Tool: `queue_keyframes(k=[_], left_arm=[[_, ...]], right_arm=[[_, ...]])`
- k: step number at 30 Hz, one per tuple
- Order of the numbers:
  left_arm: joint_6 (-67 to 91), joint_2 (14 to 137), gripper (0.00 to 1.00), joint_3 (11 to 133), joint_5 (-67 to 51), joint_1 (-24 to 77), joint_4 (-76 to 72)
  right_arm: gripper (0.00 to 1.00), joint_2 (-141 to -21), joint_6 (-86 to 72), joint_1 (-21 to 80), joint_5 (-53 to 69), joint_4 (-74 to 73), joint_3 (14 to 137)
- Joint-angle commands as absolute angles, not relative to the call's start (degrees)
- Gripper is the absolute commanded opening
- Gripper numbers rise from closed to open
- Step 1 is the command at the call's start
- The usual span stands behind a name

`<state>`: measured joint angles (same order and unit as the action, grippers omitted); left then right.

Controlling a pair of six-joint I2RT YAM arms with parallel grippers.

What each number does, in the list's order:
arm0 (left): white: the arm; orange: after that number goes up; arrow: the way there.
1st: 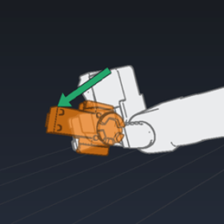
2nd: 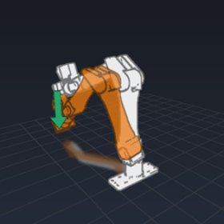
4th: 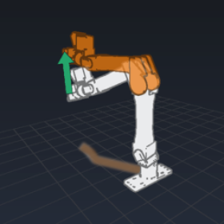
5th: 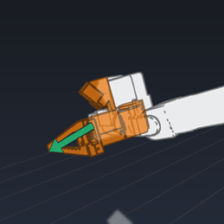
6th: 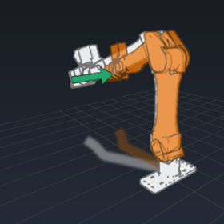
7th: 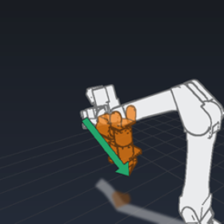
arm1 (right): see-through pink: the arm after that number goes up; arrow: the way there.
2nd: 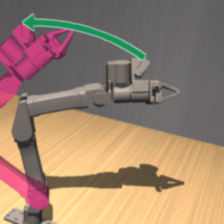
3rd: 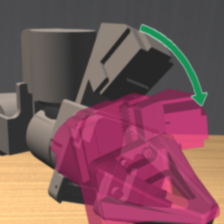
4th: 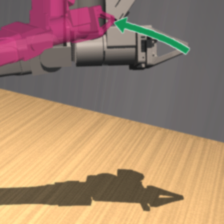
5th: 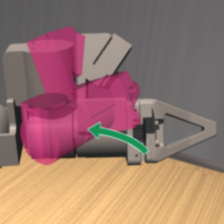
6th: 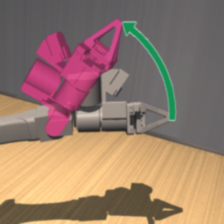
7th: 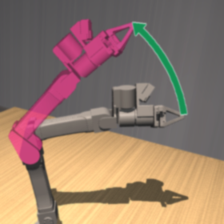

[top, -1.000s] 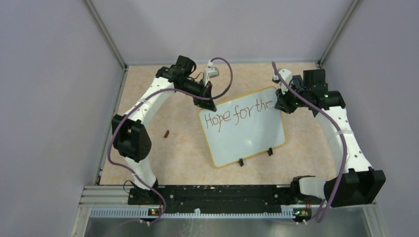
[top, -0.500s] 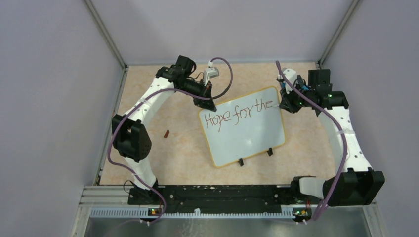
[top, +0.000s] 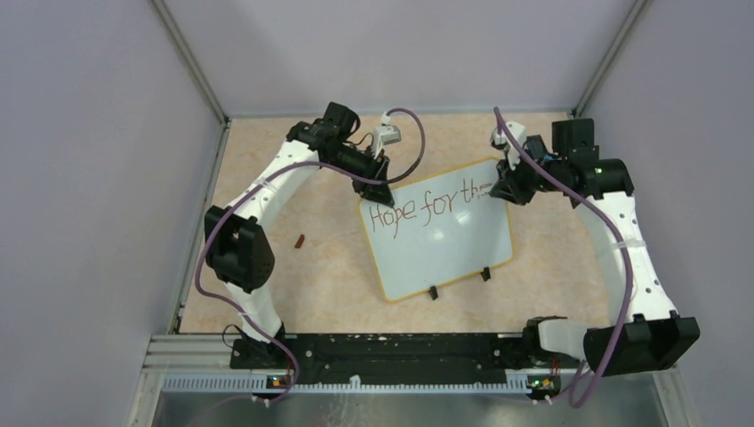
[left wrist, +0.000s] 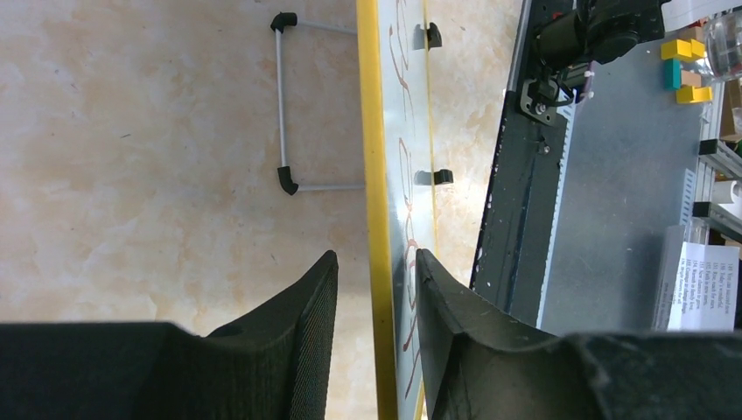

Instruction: Write a sentence on the whiteboard

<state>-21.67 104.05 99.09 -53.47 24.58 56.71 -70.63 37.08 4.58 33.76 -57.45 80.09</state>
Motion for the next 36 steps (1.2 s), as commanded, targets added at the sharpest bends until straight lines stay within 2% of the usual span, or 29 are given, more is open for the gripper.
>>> queue_keyframes(k=[1, 13, 23, 36], left_arm=[[-22.07, 102.30, 0.43, 99.42, -53.99, 24.85, 55.96], [-22.19, 99.14, 0.45, 93.92, -55.00, 24.29, 54.38], [-21.71, 98.82, 0.43, 91.14, -55.08, 23.82, 53.11], [-21.27, 99.87, 0.24, 90.69, -55.51, 23.77, 52.53]], right_arm=[[0.00, -66.98, 37.53, 10.30, 40.56, -62.51, 80.53], [0.00, -60.35, 27.45, 25.27, 36.80, -47.43, 63.47], [0.00, -58.80, 23.52, 31.93, 34.23, -37.48, 54.34], [0.00, -59.95, 21.09, 37.62, 27.03, -31.16, 51.85]])
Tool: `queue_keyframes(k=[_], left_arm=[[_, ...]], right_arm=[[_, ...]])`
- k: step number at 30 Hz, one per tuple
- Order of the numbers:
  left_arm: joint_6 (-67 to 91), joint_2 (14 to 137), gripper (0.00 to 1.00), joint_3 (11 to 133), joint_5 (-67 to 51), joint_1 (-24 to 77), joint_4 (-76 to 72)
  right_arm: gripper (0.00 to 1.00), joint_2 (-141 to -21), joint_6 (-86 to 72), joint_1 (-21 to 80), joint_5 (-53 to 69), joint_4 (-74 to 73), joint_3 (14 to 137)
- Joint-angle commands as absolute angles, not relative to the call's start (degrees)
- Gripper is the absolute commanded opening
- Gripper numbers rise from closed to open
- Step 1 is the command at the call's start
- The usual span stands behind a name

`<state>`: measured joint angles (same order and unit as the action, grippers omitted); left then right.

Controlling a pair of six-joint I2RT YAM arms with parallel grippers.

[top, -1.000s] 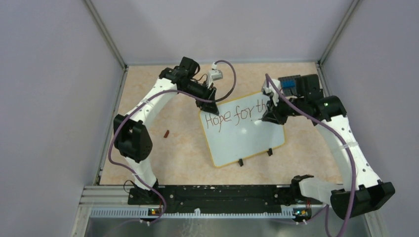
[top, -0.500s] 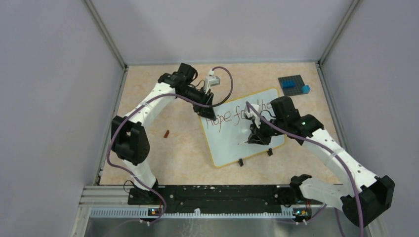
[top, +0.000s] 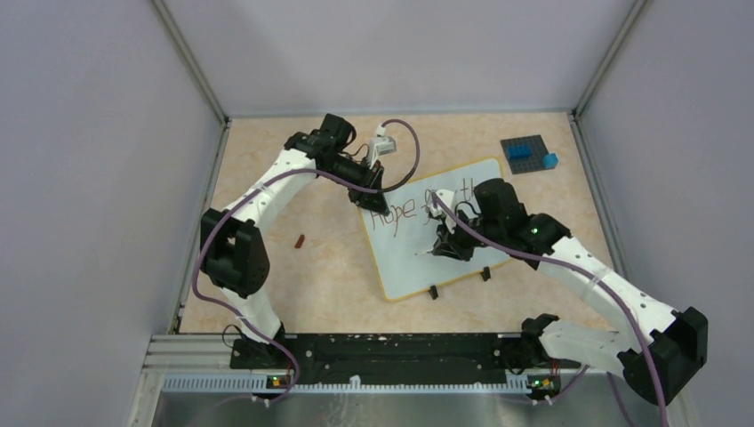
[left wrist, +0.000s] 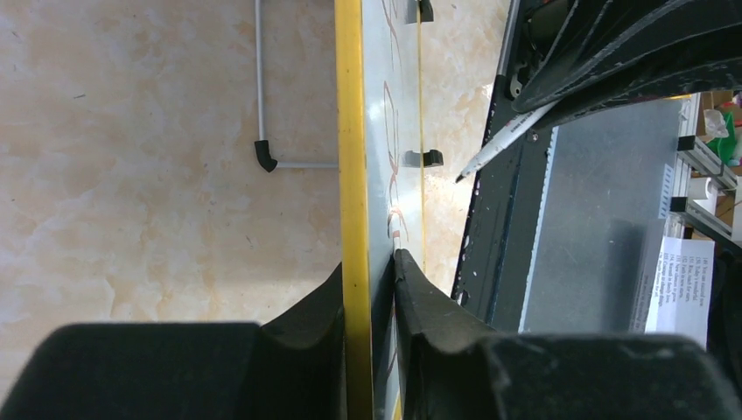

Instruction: Write a sentence on the whiteboard

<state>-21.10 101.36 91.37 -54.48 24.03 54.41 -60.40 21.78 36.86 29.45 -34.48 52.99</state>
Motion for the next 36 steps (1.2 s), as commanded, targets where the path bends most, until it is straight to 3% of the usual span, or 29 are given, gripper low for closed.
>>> queue_keyframes(k=[1, 10, 36], left_arm=[[-21.20, 99.85, 0.21, 90.56, -55.53, 23.81, 52.52], [-20.66, 100.03, 0.00, 90.27, -55.44, 23.82, 52.13], [-19.67, 99.85, 0.00, 89.59, -54.97, 23.82, 51.54]], right_arm=[[0.00, -59.80, 20.98, 37.62, 26.80, -31.00, 51.56], [0.00, -60.32, 20.85, 37.90, 25.73, -29.68, 51.99], [0.00, -63.29, 20.39, 41.13, 17.45, -25.83, 53.89]])
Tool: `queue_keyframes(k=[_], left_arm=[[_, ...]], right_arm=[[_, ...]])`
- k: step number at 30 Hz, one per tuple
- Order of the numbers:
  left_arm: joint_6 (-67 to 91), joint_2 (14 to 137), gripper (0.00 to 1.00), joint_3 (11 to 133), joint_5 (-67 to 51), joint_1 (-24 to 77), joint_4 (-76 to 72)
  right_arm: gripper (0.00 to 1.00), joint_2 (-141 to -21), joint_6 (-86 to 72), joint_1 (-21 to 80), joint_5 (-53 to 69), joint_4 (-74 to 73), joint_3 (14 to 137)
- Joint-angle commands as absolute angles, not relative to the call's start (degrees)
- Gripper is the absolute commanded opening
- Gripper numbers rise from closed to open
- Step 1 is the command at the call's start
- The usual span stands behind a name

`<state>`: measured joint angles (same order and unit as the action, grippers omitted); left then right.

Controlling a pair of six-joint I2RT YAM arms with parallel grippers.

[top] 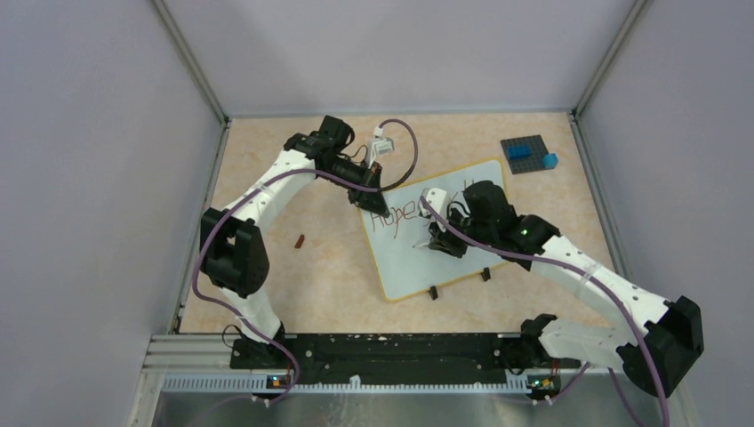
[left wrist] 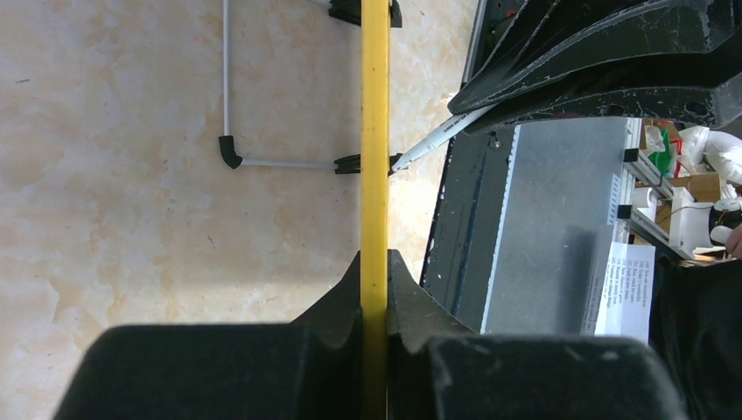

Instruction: Write a sentence on the whiteboard

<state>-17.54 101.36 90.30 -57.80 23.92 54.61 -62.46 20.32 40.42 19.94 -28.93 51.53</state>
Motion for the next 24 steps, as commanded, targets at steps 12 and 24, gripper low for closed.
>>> queue_keyframes(k=[12, 24], left_arm=[[-20.04, 99.84, 0.00, 89.64, -54.92, 23.82, 51.68], [-20.14, 99.87, 0.00, 89.69, -54.86, 23.81, 51.69]], right_arm=[[0.00, -61.82, 21.83, 41.20, 17.47, -27.92, 49.60], [0.00, -60.56, 22.45, 42.16, 18.02, -28.95, 44.92]])
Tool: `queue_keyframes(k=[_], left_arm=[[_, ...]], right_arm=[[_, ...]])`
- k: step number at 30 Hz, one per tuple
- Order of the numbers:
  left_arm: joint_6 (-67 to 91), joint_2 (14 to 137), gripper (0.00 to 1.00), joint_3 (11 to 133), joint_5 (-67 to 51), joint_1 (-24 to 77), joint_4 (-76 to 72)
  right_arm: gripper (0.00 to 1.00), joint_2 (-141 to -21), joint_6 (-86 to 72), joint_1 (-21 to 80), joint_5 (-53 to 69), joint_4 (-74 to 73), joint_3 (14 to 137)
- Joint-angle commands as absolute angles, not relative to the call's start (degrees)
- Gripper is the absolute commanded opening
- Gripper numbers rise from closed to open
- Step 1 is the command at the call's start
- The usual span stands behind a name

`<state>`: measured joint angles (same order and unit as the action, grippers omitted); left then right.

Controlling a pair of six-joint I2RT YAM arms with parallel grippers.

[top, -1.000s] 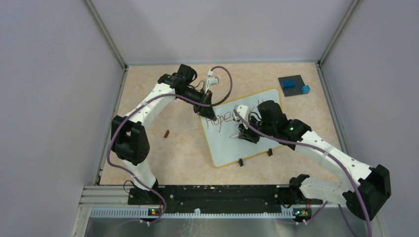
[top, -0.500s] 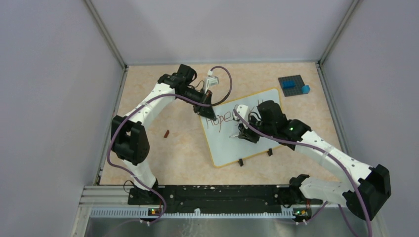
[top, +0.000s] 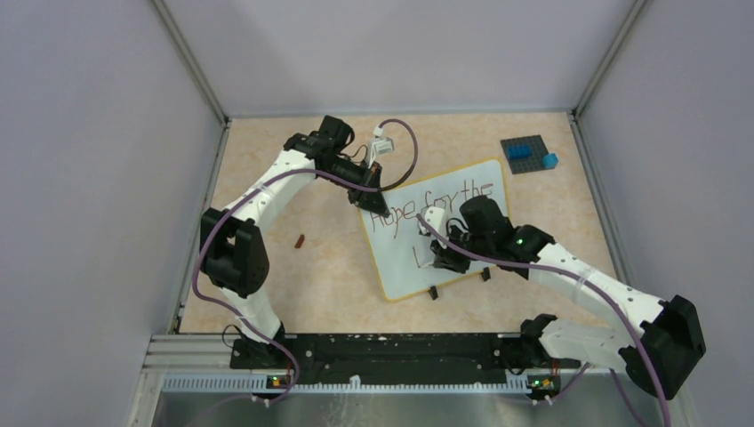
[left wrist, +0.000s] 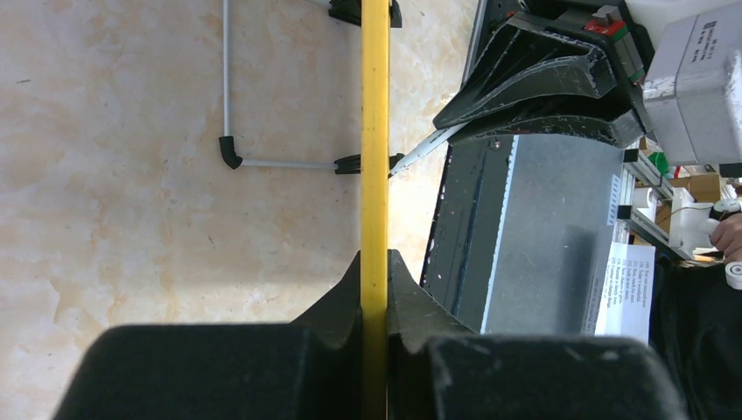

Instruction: Write a sentence on the whiteboard

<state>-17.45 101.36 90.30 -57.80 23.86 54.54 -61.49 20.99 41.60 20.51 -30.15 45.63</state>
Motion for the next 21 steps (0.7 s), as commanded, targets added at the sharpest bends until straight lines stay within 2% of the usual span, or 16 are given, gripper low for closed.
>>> queue_keyframes(k=[1, 21], left_arm=[[-20.15, 99.85, 0.00, 89.65, -54.88, 23.82, 51.70], [-20.41, 99.15, 0.00, 89.47, -54.73, 23.82, 51.88]], right_arm=[[0.00, -60.50, 22.47, 42.23, 18.02, -28.95, 44.96], [0.00, -61.86, 20.39, 42.28, 15.87, -27.33, 51.16]])
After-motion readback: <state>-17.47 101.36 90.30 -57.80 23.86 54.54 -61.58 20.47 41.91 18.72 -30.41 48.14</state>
